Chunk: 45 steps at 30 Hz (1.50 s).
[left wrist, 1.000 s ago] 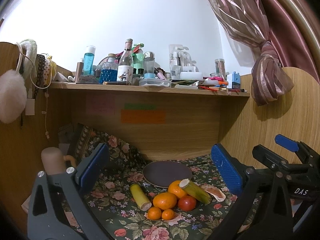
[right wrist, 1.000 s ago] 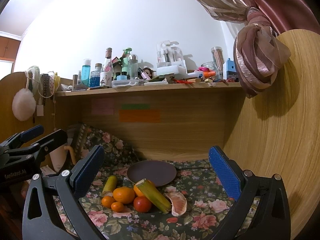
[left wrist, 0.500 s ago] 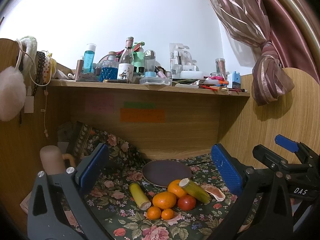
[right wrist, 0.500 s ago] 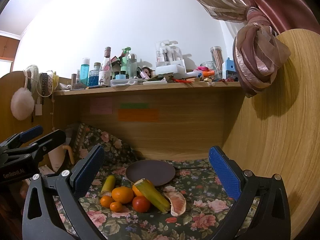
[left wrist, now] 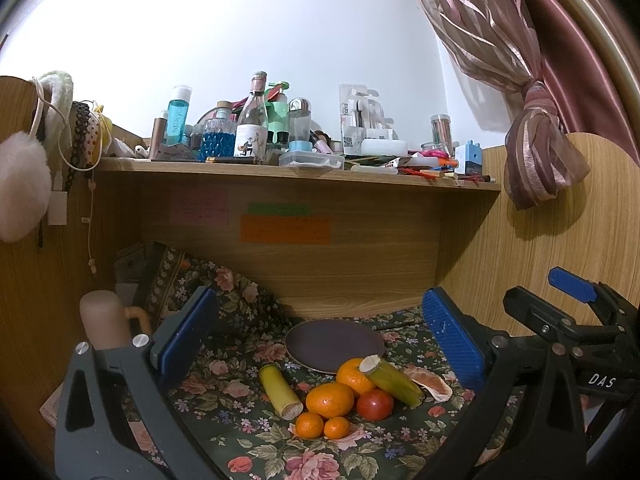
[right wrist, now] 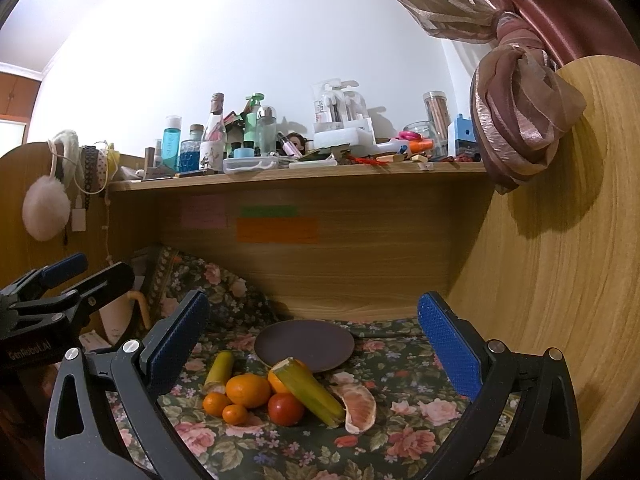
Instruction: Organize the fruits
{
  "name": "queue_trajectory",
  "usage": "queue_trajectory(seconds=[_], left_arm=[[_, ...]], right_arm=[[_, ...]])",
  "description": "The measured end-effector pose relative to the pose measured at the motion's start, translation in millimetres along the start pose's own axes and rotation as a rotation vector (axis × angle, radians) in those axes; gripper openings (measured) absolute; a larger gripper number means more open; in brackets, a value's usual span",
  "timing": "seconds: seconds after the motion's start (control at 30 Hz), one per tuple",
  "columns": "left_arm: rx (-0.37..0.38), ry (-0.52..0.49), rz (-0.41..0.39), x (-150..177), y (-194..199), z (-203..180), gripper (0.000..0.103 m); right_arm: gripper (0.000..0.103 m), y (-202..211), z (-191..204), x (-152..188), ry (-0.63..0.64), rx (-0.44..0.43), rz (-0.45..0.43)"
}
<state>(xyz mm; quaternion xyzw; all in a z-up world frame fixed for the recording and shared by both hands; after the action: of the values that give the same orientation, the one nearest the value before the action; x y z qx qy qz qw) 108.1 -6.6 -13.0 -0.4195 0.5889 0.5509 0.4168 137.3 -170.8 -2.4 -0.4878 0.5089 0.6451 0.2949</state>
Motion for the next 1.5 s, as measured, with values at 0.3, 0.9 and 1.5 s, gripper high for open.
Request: queue_trajectory(seconds=[0.3, 0.9, 1.5], left_arm=[[0.003, -0.002, 0.013, 3.9, -5.4, 1.4, 0.103], [-0.003, 0.046, 0.373, 84.4, -110.2, 37.6, 0.077], [0.022, -0.037, 0.689, 140.0, -178.1, 47.4, 0.060]], right_arm=[[0.103, -9.0, 0.8, 2.3, 0.005, -0.004, 0.022], [0.086, -100.4, -40.4, 78.3, -0.003, -0.004, 0.343], [0.050, -158.3, -55.8, 138.9, 0.052, -0.054, 0.652]])
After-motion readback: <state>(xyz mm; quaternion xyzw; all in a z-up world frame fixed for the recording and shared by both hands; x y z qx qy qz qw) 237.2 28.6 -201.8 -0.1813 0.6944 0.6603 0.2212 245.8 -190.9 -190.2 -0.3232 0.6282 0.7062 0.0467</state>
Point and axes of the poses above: each gripper's, at about its wrist camera, not at the fingertips, and y roughly against the way its jaws point, z to its left, x to its underside, the point moved 10 cm from there along -y, roughly the way its jaws point, and after that the axes turned 14 degrees about z, right-handed, at the moved point
